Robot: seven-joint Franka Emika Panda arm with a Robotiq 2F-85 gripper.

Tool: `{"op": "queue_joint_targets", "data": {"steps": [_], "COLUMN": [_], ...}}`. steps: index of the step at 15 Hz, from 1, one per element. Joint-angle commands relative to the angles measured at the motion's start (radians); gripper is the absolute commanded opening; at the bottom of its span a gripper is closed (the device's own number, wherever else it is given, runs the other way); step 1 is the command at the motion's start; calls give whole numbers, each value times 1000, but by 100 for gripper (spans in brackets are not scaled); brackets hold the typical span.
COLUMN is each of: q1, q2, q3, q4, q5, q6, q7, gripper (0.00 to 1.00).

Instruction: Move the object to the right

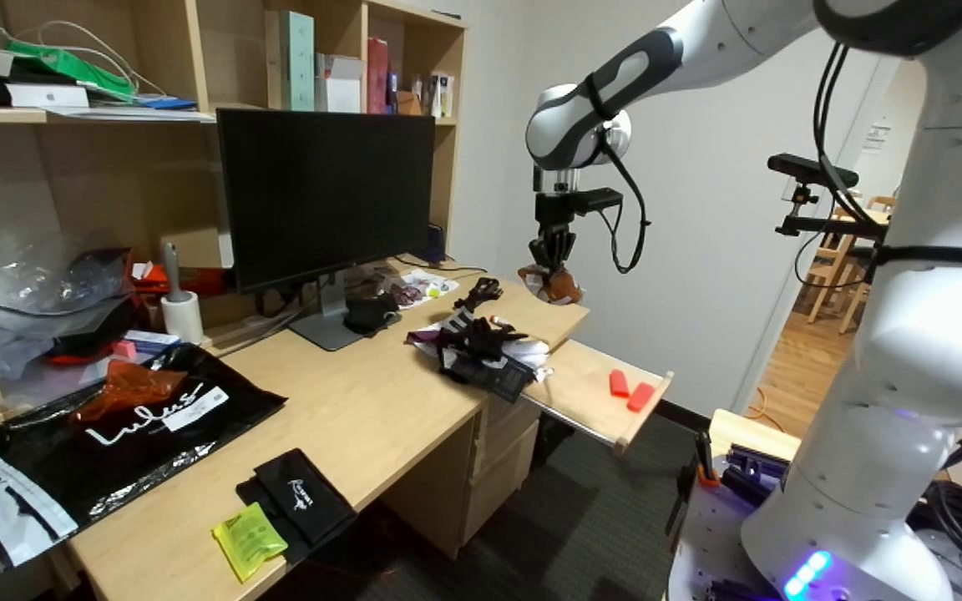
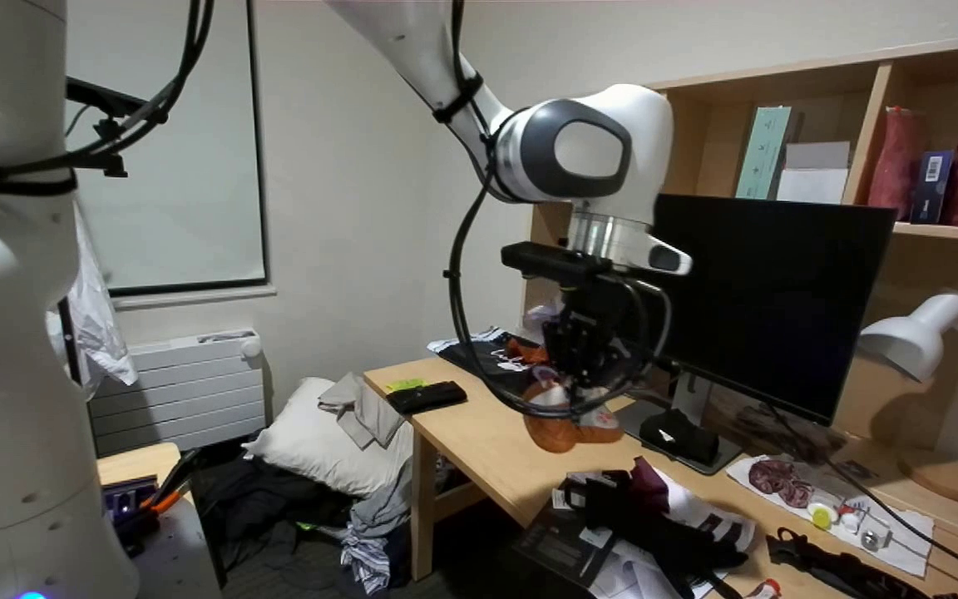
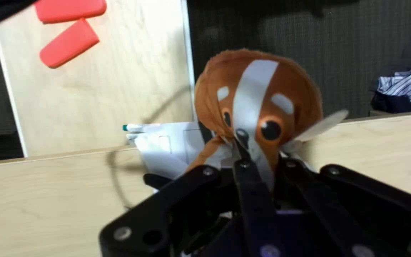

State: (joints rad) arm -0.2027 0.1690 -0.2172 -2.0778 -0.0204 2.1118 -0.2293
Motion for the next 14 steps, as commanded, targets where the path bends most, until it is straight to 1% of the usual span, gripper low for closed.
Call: {"op": "queue_joint_targets", "data": {"steps": [1,2,3,4,6,8,9,12,14], "q1": [-87,-109,-130,-110,-132,-133,-122,-119,-119], "q2": [176,213,222,161,209,222,226,278,333], "q3": [-13,-10,-1,-6,-3,1,-3,1,1], "q4": [195,246,260,178,229,243,235,298,371], "q5": [64,80,101,53,68,68,54,55,50], "q6": [8,-15,-21,8,6,4,34,85,111], "q7": [-110,-122,-136,-88,-101,-102,-67,-24,4], "gripper": [8,8,8,11,11,11,8,8,8]}}
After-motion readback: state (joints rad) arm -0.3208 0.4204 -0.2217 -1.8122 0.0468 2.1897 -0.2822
